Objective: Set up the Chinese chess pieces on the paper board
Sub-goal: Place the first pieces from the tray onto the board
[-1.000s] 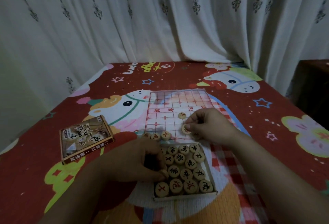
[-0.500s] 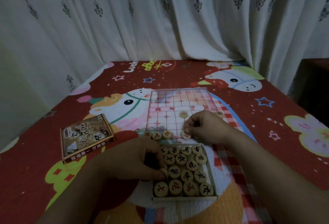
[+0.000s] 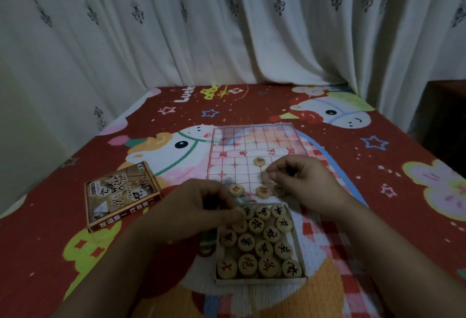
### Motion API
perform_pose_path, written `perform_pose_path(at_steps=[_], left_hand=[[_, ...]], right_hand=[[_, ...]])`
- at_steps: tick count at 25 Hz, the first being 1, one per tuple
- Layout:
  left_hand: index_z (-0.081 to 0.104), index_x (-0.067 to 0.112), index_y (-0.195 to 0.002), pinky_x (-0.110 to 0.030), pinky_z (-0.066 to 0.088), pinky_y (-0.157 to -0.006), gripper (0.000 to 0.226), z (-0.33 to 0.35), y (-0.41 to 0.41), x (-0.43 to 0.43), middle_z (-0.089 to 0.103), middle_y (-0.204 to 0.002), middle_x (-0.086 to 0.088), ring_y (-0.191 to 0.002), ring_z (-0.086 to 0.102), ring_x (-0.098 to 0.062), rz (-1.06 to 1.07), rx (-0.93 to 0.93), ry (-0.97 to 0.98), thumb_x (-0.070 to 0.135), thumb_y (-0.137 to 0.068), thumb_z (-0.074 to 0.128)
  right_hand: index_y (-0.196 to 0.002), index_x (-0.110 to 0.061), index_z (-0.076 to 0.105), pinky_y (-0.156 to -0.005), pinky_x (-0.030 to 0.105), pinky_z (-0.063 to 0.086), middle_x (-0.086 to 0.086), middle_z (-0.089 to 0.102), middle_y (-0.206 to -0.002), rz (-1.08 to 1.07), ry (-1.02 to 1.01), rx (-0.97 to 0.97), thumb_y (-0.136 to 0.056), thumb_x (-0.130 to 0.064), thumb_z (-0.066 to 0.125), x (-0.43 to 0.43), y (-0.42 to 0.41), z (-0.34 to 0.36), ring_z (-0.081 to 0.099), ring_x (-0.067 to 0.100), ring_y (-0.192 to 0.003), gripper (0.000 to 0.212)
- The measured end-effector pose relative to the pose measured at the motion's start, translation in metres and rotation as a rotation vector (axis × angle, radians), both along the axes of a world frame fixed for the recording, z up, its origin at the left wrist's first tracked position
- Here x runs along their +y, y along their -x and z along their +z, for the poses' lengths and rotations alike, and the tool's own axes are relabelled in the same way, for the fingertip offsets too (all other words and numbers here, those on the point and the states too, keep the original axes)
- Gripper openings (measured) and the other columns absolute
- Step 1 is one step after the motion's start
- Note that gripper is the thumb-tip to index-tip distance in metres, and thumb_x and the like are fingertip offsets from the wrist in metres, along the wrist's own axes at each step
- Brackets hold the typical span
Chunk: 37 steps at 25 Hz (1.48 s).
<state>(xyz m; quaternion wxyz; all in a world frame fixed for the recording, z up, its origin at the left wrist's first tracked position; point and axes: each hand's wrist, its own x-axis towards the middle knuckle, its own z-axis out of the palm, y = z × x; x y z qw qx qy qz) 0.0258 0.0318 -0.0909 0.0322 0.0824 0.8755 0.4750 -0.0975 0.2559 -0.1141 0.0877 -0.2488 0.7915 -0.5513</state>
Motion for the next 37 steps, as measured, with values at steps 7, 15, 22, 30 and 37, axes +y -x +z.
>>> perform_pose_path(at_steps=[7, 15, 22, 30, 37], left_hand=[[0.075, 0.012, -0.085, -0.032, 0.058, -0.071, 0.015, 0.0, 0.031, 0.027, 0.076, -0.083, -0.007, -0.077, 0.072, -0.024, 0.307, -0.074, -0.244, 0.025, -0.078, 0.078], [0.076, 0.02, -0.096, -0.021, 0.052, -0.065, 0.015, -0.004, 0.037, 0.036, 0.073, -0.074, 0.0, -0.065, 0.063, -0.008, 0.282, -0.059, -0.3, 0.014, -0.089, 0.065], [0.071, 0.013, -0.095, -0.025, 0.054, -0.067, 0.015, -0.008, 0.035, 0.039, 0.075, -0.081, -0.008, -0.07, 0.069, -0.013, 0.263, -0.026, -0.331, 0.019, -0.083, 0.074], [0.072, 0.01, -0.088, -0.042, 0.061, -0.076, 0.01, -0.011, 0.036, 0.03, 0.075, -0.082, -0.011, -0.08, 0.072, -0.031, 0.3, 0.015, -0.278, 0.018, -0.083, 0.074], [0.069, 0.019, -0.084, -0.024, 0.052, -0.059, 0.014, -0.011, 0.05, -0.015, 0.071, -0.079, 0.003, -0.068, 0.064, -0.008, 0.555, 0.203, -0.026, 0.025, -0.092, 0.06]], right_hand=[[-0.112, -0.026, 0.07, -0.075, 0.022, 0.058, -0.001, 0.07, -0.097, 0.221, 0.143, -0.056, -0.079, -0.008, 0.079, -0.001, -0.043, 0.011, 0.07, 0.016, -0.086, 0.039], [-0.103, -0.024, 0.072, -0.067, 0.027, 0.059, 0.003, 0.071, -0.096, 0.127, 0.179, -0.023, -0.081, -0.006, 0.079, 0.002, -0.036, 0.003, 0.071, 0.015, -0.08, 0.029], [-0.096, -0.026, 0.07, -0.068, 0.029, 0.059, 0.005, 0.067, -0.089, 0.13, 0.157, -0.018, -0.079, -0.007, 0.082, 0.0, -0.037, 0.0, 0.065, 0.013, -0.075, 0.028], [-0.101, -0.033, 0.07, -0.072, 0.017, 0.05, -0.015, 0.065, -0.094, 0.098, -0.126, 0.303, -0.084, -0.029, 0.076, -0.007, -0.032, 0.005, 0.06, 0.002, -0.09, 0.019], [-0.095, -0.025, 0.065, -0.065, 0.035, 0.055, -0.009, 0.066, -0.085, -0.107, -0.293, 0.291, -0.085, -0.034, 0.074, -0.028, 0.024, 0.006, 0.064, 0.01, -0.074, 0.016]])
